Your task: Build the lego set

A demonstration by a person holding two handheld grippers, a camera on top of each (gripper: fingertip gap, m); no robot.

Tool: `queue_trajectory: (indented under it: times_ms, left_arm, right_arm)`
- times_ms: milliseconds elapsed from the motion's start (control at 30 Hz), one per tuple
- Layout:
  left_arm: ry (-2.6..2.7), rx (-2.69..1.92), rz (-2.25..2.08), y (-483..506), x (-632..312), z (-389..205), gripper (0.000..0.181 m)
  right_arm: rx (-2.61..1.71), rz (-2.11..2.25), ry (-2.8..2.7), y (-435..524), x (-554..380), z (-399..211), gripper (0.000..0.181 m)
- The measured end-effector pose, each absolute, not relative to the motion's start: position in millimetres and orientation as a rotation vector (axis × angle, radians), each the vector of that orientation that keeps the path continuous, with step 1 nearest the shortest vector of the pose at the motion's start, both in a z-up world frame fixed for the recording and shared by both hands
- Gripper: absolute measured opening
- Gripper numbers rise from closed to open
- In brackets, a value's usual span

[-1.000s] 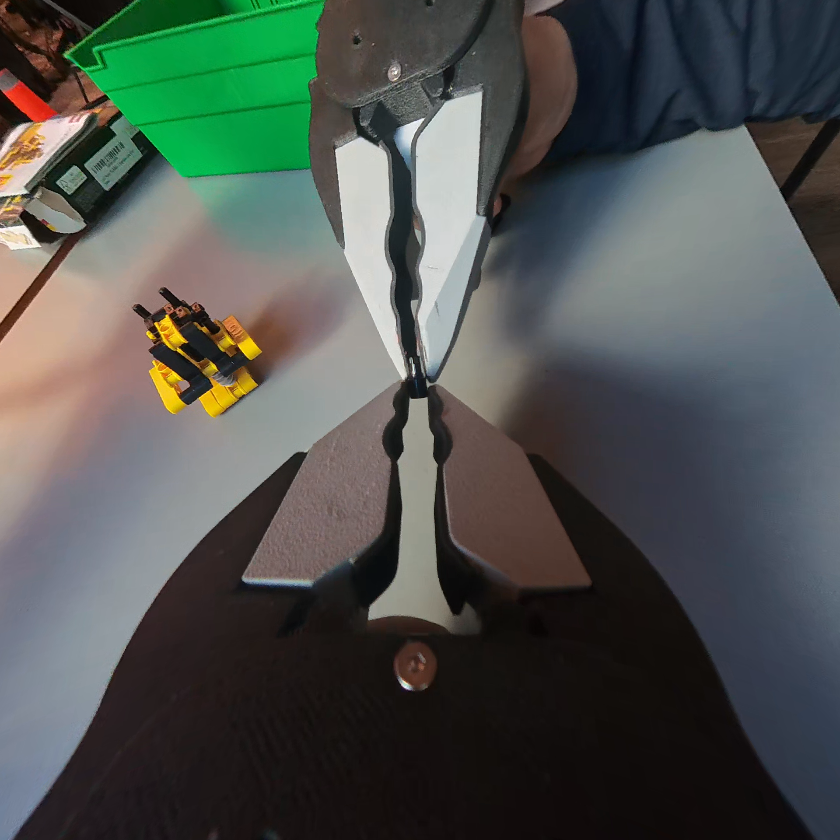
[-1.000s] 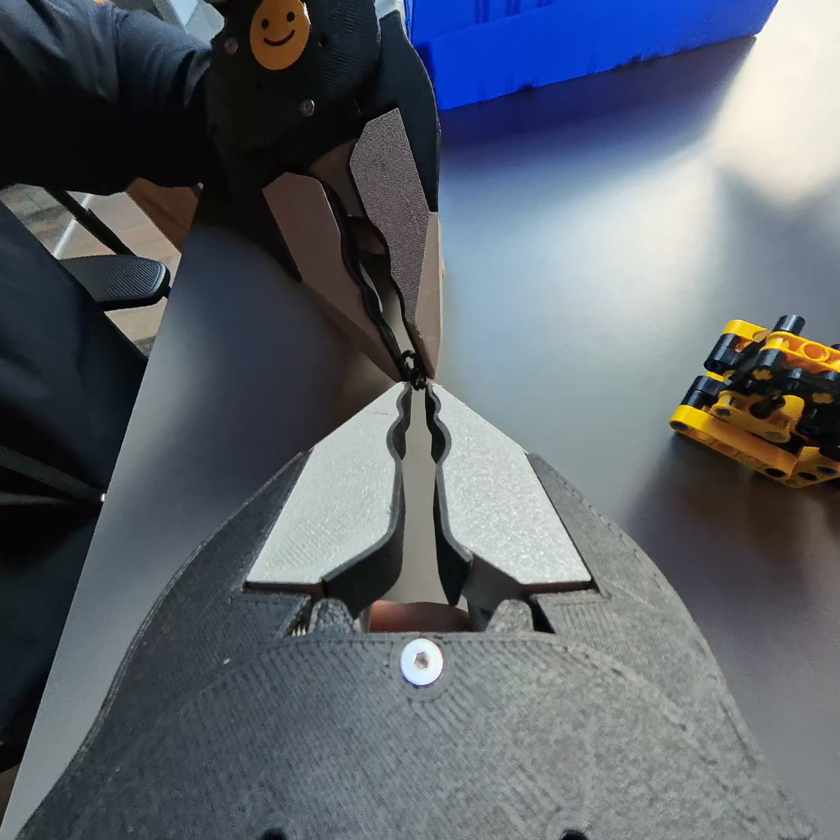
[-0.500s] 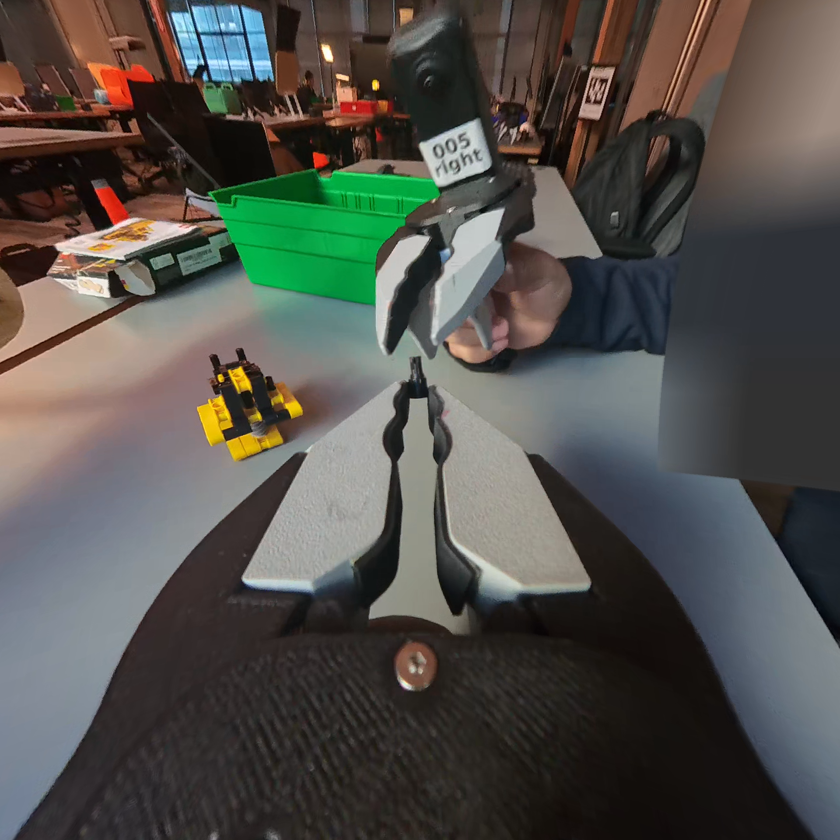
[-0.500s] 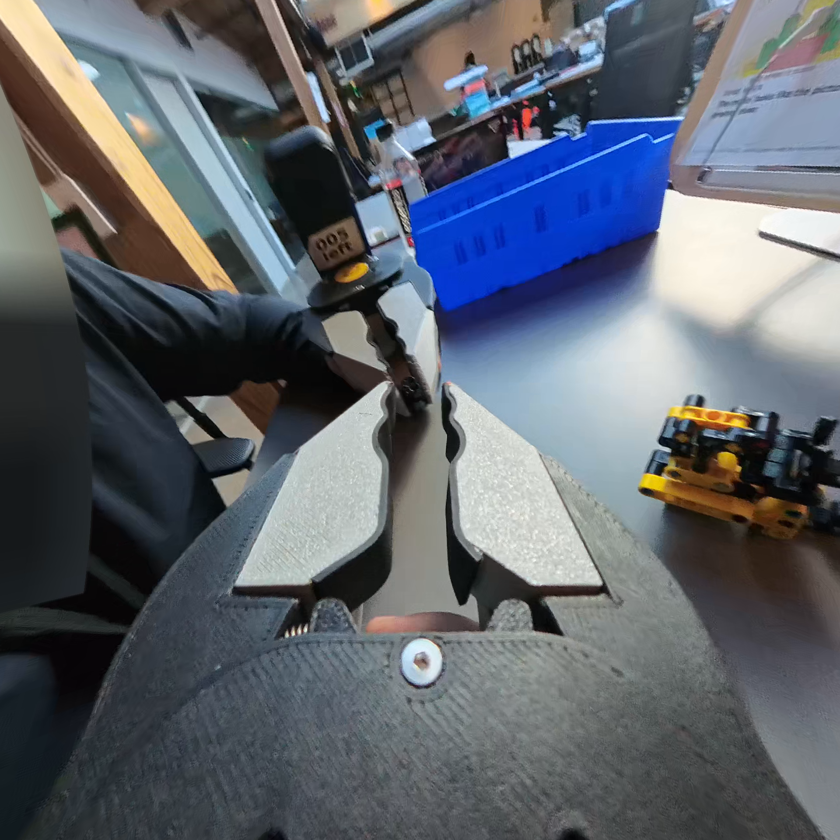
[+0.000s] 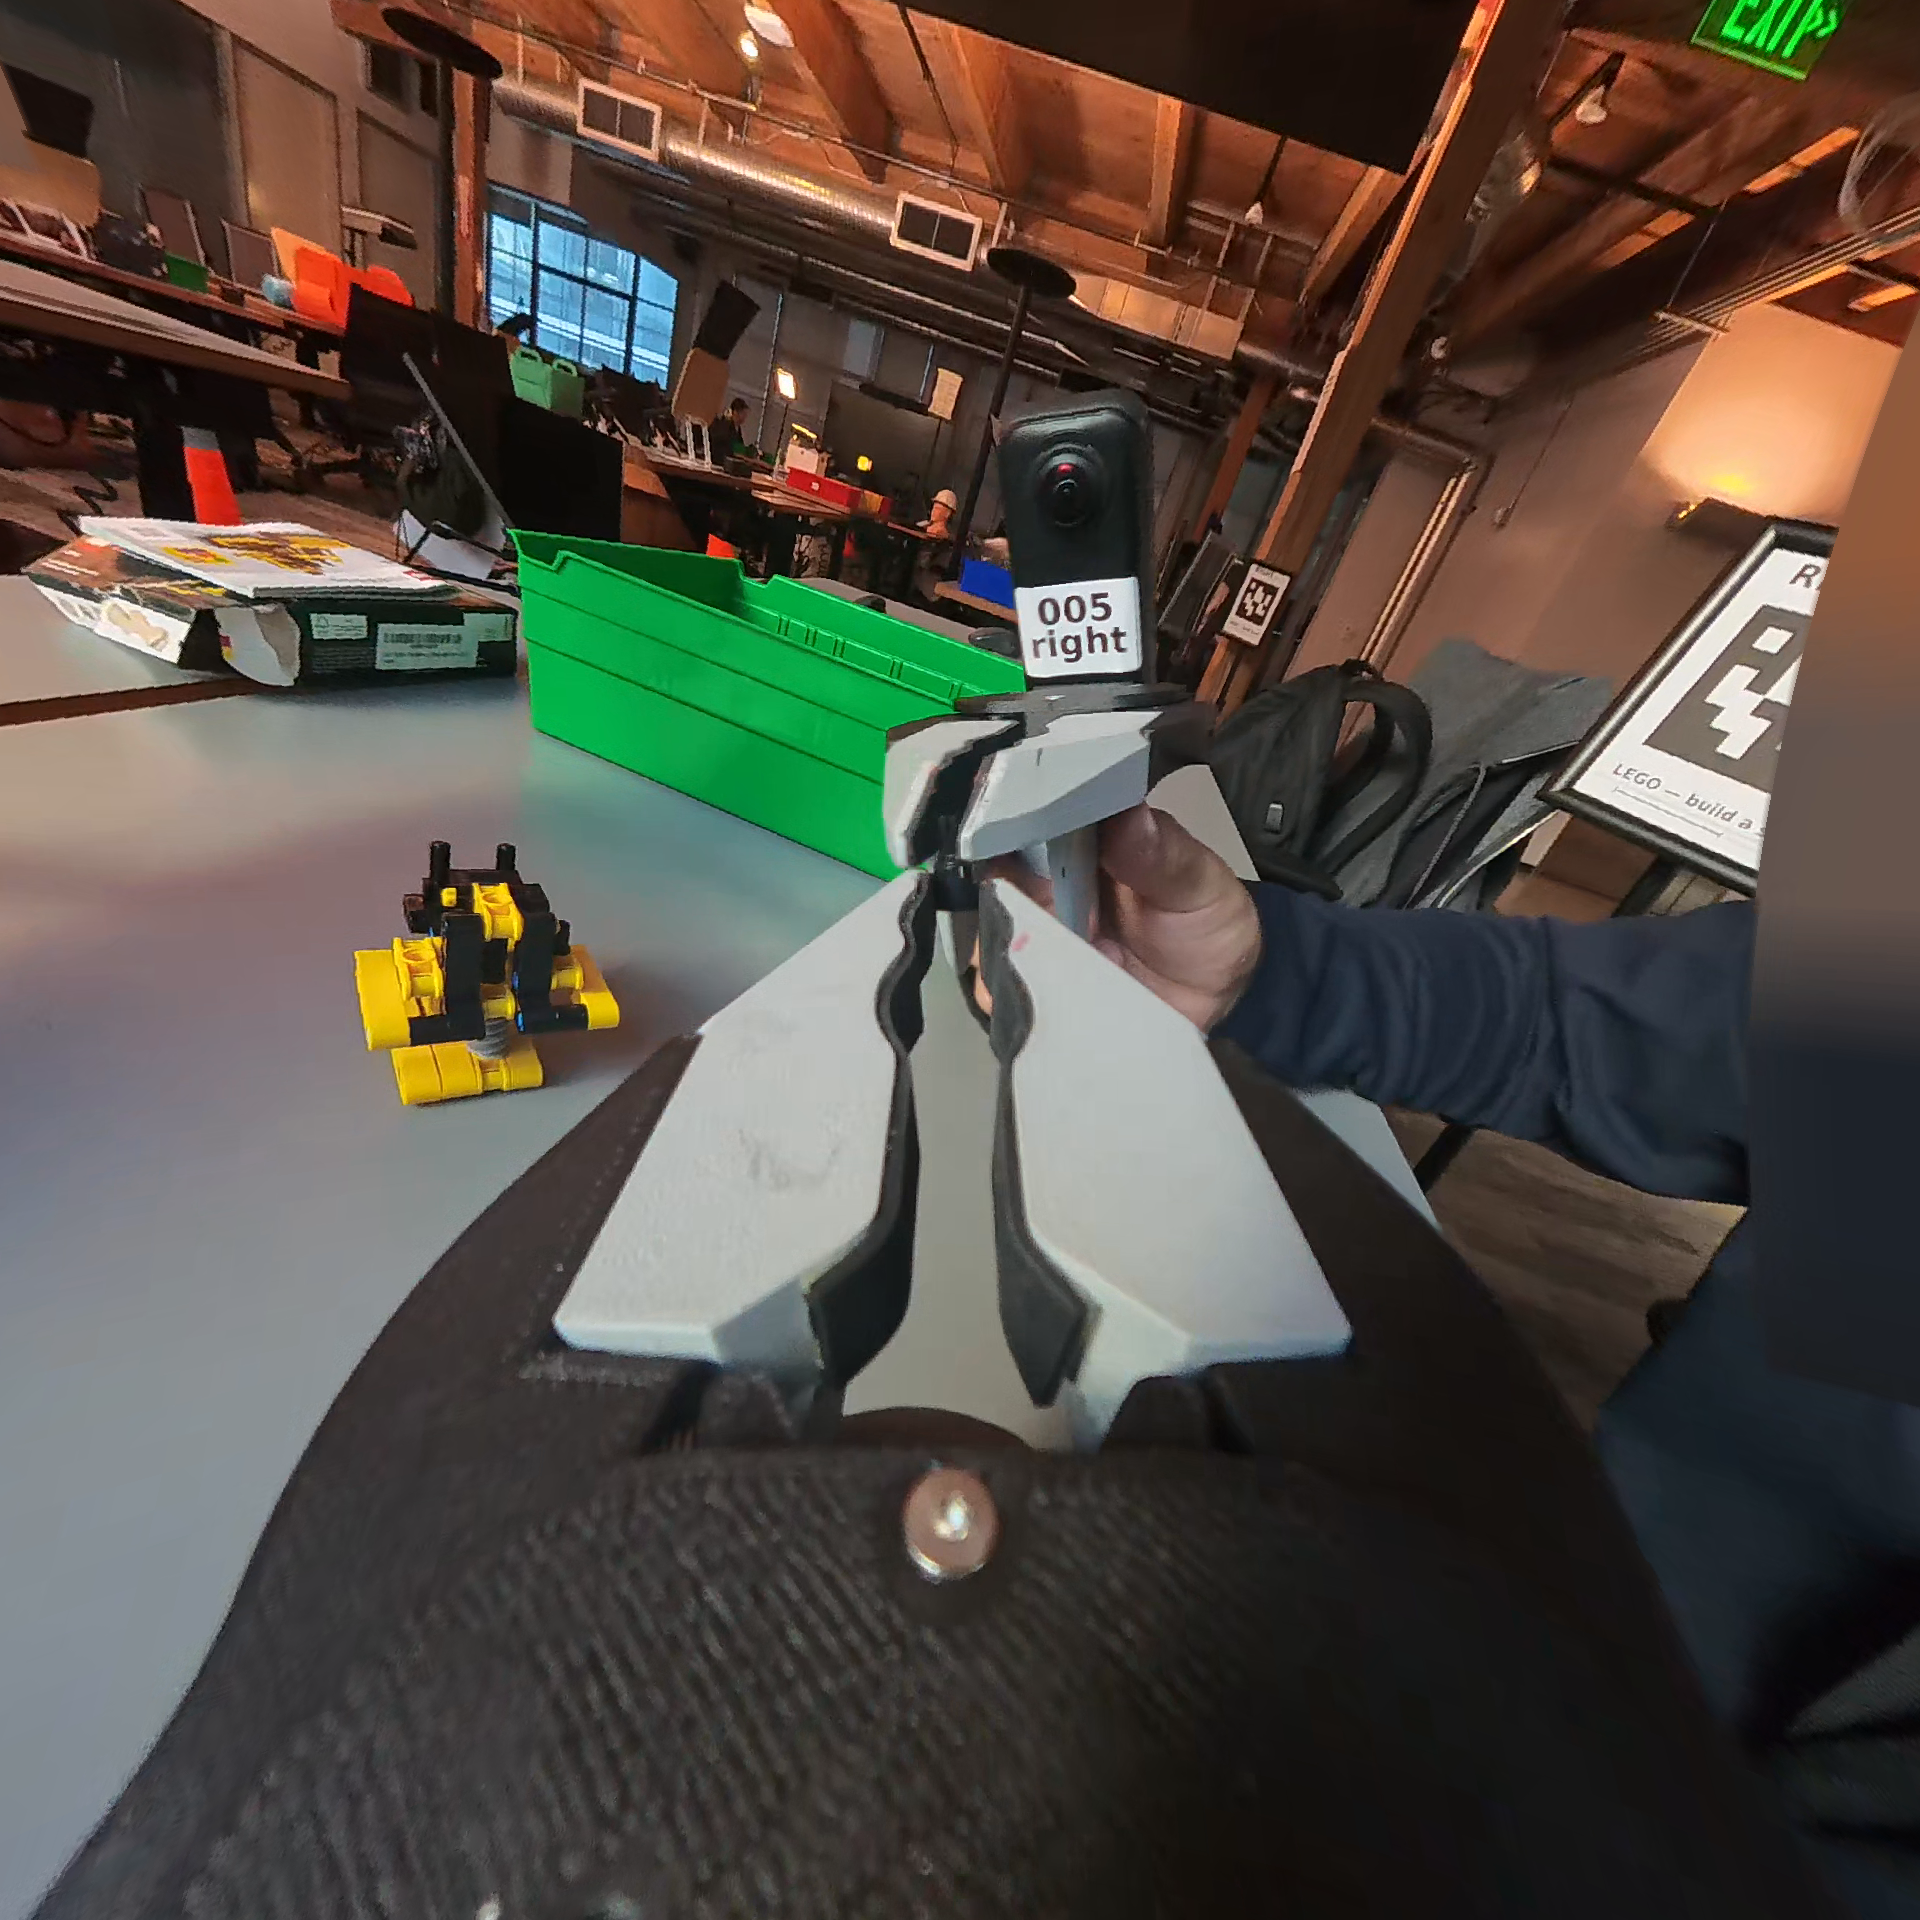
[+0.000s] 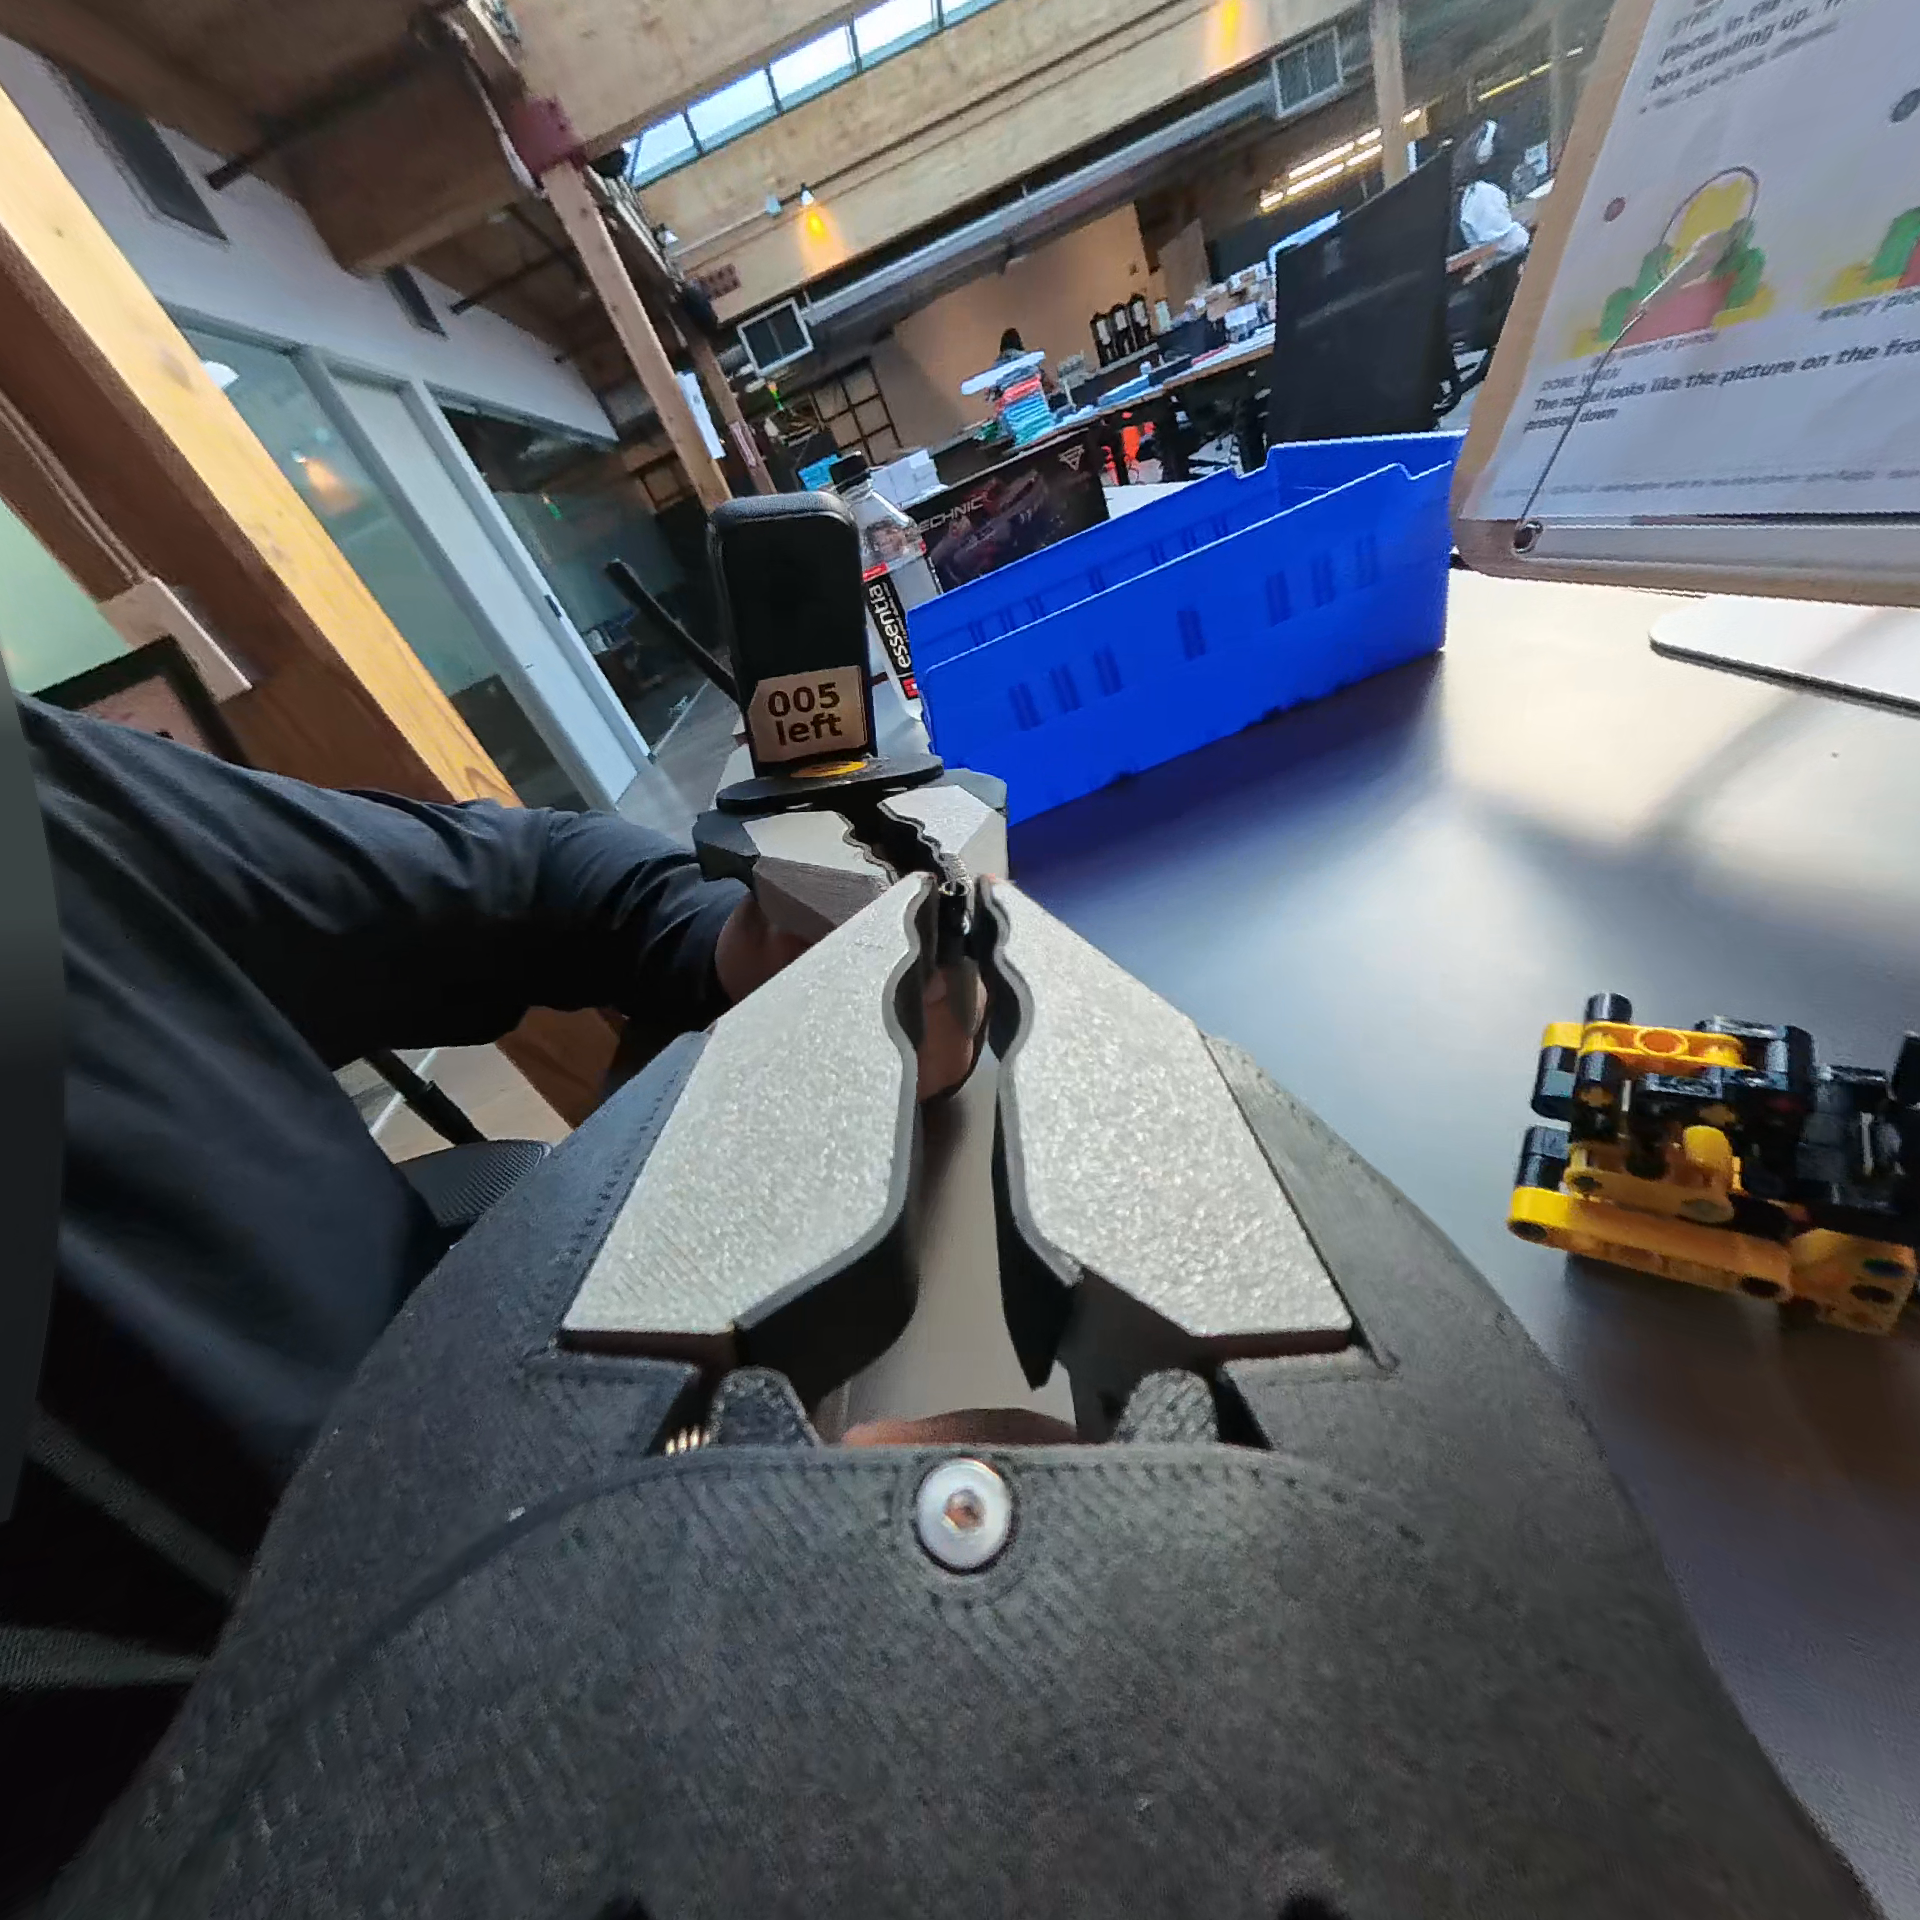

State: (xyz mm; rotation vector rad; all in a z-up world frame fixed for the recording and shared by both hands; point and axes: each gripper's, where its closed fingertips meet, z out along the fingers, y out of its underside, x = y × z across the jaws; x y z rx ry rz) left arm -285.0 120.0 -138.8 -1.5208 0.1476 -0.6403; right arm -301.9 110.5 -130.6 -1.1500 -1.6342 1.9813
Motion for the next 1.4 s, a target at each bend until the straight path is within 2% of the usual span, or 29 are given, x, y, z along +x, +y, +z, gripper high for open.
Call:
queue_trajectory:
  times_ms: [300, 533, 600, 667, 767, 833, 933, 1000, 1100, 1167, 1300, 1367, 1400]
  left_arm:
    - [0.111, -1.511, -0.606, 121.5, -286.6, -137.6, 0.004]
    - [-0.033, -1.479, -0.598, 132.9, -294.7, -132.1, 0.005]
    - [-0.015, -1.596, -0.666, 132.9, -281.4, -152.3, 0.005]
    - [0.045, -1.567, -0.678, 127.5, -262.6, -147.0, 0.005]
    - [0.02, -1.546, -0.735, 131.8, -263.4, -145.3, 0.005]
    - [-0.012, -1.534, -0.792, 132.8, -268.5, -145.5, 0.005]
    - [-0.007, -1.502, -0.815, 130.2, -270.2, -141.8, 0.005]
    - [0.005, -1.488, -0.796, 130.1, -272.7, -139.7, 0.004]
    - [0.062, -1.432, -0.705, 126.4, -284.9, -131.1, 0.004]
    - [0.106, -1.436, -0.621, 124.0, -295.0, -130.4, 0.004]
    - [0.158, -1.438, -0.6, 123.4, -294.3, -130.3, 0.004]
    - [0.221, -1.44, -0.578, 124.1, -285.1, -130.5, 0.004]
    - [0.259, -1.443, -0.56, 123.9, -279.3, -131.3, 0.004]
  right_arm:
    - [-1.181, 1.905, -1.62, 106.0, -307.6, -129.4, 0.001]
    - [-1.33, 2.035, -1.44, 119.3, -318.0, -121.3, 0.0]
    - [-1.279, 2.132, -1.176, 146.9, -316.4, -89.7, 0.0]
    - [-1.193, 2.148, -0.971, 194.4, -301.0, -47.7, 0.0]
    - [-1.224, 1.888, -1.23, 195.0, -303.8, -77.4, 0.0]
    - [-1.306, 1.97, -1.282, 187.3, -305.7, -97.4, 0.0]
    - [-1.234, 2.24, -1.269, 174.2, -298.3, -83.6, 0.0]
    - [-1.233, 2.219, -1.369, 164.7, -297.1, -88.6, 0.0]
    - [-1.334, 1.92, -1.601, 159.6, -301.7, -119.0, 0.001]
    - [-1.284, 1.665, -1.582, 179.8, -294.1, -110.6, 0.001]
    - [-1.332, 1.135, -1.289, 278.3, -240.0, -67.8, 0.001]
    - [-1.531, 0.799, -1.204, 345.4, -205.6, -85.3, 0.002]
    - [-1.639, 0.651, -1.208, 372.2, -190.1, -104.8, 0.009]
